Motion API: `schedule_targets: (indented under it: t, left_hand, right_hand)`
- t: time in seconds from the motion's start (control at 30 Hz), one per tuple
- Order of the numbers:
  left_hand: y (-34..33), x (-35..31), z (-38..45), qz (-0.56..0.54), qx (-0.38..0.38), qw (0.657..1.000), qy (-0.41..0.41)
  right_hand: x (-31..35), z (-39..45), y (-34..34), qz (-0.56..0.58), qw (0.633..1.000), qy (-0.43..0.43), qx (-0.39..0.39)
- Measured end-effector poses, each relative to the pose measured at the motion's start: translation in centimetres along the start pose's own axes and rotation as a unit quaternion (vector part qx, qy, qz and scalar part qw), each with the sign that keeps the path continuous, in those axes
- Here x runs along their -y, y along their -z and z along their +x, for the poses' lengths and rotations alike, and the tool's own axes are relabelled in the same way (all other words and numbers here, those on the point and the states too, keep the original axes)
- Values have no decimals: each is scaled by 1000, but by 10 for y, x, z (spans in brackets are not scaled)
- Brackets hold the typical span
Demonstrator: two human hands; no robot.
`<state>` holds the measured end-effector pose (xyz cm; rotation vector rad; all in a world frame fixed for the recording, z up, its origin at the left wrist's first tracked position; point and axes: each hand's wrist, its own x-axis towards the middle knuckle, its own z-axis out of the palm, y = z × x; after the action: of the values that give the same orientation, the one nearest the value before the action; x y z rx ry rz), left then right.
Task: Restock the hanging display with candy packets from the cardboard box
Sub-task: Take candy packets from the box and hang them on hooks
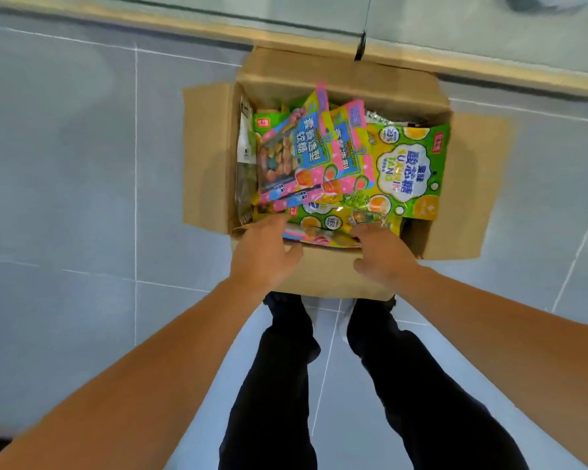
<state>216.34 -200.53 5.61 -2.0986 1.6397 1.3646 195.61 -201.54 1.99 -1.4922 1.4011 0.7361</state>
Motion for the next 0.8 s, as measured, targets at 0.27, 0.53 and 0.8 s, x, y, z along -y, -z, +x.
schedule_targets:
  t: [0.27, 0.53, 0.8]
  left_hand:
    - [-21, 17, 35, 0, 14, 1000, -21]
    - [31, -18, -14, 20, 39, 994, -96]
    - [149, -90, -125, -91, 42, 991, -84]
  right_hand:
    - [4, 29, -17, 38, 993, 59, -99]
    - [33, -77, 72, 108, 967, 180, -146]
    - [84, -215, 188, 121, 959, 146, -210]
